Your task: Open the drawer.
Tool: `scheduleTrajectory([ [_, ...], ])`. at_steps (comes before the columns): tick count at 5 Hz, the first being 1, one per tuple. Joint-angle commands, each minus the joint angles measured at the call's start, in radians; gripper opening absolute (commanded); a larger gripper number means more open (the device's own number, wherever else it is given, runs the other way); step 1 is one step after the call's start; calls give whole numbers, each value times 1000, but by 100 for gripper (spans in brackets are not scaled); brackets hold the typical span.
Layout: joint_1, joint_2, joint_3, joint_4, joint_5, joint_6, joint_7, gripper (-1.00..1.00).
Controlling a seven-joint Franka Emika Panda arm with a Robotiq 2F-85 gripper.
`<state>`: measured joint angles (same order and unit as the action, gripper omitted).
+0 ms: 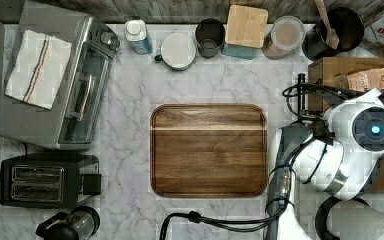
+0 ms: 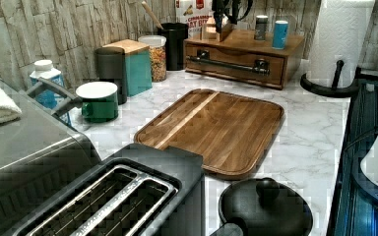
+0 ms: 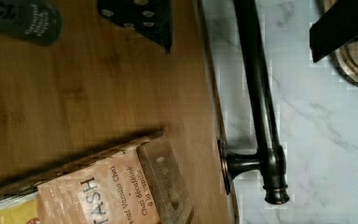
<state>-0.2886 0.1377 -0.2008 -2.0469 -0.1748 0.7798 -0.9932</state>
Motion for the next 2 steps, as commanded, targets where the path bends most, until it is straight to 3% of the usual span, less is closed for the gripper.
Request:
scheduleTrajectory([
  [1, 41, 16, 53, -70, -79, 87, -50, 100],
  [2, 43, 32, 24, -91, -89, 139, -14, 100],
])
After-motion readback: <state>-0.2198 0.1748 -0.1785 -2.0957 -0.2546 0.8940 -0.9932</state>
